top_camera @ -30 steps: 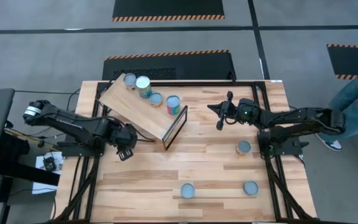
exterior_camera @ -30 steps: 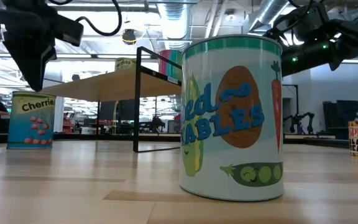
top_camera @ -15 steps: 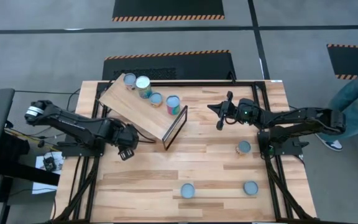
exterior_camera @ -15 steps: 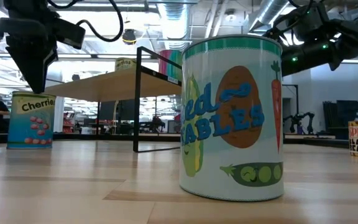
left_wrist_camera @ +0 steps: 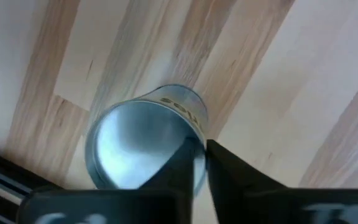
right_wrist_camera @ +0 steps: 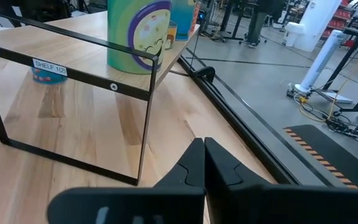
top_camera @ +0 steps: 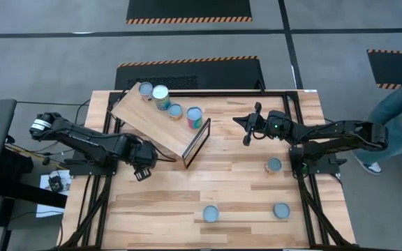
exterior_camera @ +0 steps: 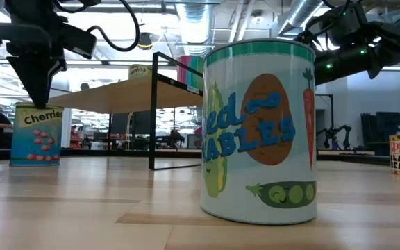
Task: Pick and place cans onto a shelf
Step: Put the canned peaches on the shelf
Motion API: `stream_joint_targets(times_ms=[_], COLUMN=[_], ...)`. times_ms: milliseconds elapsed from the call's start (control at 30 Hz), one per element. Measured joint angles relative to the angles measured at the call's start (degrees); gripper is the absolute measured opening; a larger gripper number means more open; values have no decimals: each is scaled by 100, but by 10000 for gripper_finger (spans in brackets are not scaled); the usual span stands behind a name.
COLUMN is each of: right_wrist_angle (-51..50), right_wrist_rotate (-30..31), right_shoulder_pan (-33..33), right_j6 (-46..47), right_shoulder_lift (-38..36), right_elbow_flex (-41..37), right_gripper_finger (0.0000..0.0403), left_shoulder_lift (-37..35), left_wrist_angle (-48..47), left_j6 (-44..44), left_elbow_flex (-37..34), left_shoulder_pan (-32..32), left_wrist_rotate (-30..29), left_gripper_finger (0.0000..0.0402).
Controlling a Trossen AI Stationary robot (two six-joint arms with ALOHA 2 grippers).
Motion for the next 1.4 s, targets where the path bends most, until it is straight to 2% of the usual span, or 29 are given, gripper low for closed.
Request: stream_joint_targets(times_ms=[200,433,733,867,967,1100,1200,1400], right_wrist_angle=[0,-1,6,33,33,35,35,35], right_wrist_rotate=[1,2,-81,-94,-94,-98,-101,-105], right_shoulder_pan=[0,0,0,0,0,0,1,2], right_j6=[0,-2,0,0,2,2,2,2], right_shoulder_lift=[0,0,0,0,0,0,0,0], right_elbow_flex=[0,0,0,0,0,0,0,0], right_gripper_finger=[12,12,12,12,12,12,12,12], left_shoulder_lift=[-55,-473,-477,-266,-23,397,683,1045], left_wrist_angle=[-13,-603,-1688,-2136,-2260,-2237,-2160,-2148], left_j6=[215,119,-41,245,821,1715,2286,2940], left_elbow_flex=[161,1199,3138,3851,4094,4192,4192,4192], left_shoulder_pan=[-74,-308,-179,219,713,1424,1877,2522], left_wrist_rotate=[437,556,-648,-1177,-1444,-1464,-1269,-1146], left_gripper_finger=[1,0,0,0,0,0,0,0])
